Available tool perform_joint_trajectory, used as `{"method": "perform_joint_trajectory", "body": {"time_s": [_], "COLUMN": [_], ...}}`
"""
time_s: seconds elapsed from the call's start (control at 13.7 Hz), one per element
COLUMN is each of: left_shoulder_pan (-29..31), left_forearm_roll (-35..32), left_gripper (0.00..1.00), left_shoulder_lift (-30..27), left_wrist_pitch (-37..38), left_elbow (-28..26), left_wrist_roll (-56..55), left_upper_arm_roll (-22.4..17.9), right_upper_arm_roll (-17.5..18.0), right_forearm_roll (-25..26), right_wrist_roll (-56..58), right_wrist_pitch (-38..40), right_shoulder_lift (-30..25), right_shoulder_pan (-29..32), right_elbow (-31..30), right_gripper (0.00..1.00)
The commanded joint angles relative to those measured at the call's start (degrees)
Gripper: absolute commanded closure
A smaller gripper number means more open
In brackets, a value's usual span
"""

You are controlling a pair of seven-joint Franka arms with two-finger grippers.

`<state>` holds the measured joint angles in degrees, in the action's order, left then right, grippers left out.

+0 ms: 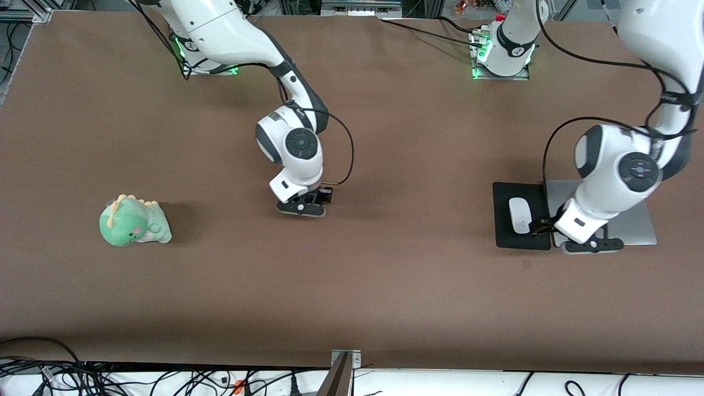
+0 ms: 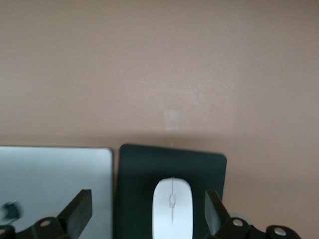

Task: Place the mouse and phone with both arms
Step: 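Release the mouse on the pad while the right gripper lifts the phone, then lower the black phone beside the green toy and open the right gripper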

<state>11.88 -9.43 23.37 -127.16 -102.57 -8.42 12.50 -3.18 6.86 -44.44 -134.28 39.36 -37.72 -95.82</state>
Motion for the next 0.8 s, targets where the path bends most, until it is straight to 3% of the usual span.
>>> {"method": "perform_joint_trajectory", "body": {"time_s": [0.0, 0.36, 0.73], "left_shoulder_pan": [1.3, 1.2, 3.8], "left_forearm_roll": [2.7, 5.0, 7.3], "left_gripper": [0.0, 0.0, 0.0], "left_shoulder_lift": [-4.8, -19.1, -20.0], "left_wrist_pitch": [13.8, 28.1, 31.4], "left_elbow": [6.5, 6.8, 9.8], "left_wrist_roll": [4.4, 4.6, 8.2], "left_upper_arm_roll": [0.9, 0.7, -0.1], "right_upper_arm_roll": [0.6, 0.7, 0.7], "right_forearm_roll": [-0.4, -2.4, -2.7], "right_wrist_roll": [7.5, 23.0, 34.4], "right_wrist_pitch": [0.9, -10.4, -24.3], "right_shoulder_lift": [-5.5, -13.5, -13.4], "right_shoulder_pan": [5.0, 16.4, 23.9], "right_elbow": [-4.8, -19.6, -29.1], "right_gripper": [1.0, 1.0, 1.0]}}
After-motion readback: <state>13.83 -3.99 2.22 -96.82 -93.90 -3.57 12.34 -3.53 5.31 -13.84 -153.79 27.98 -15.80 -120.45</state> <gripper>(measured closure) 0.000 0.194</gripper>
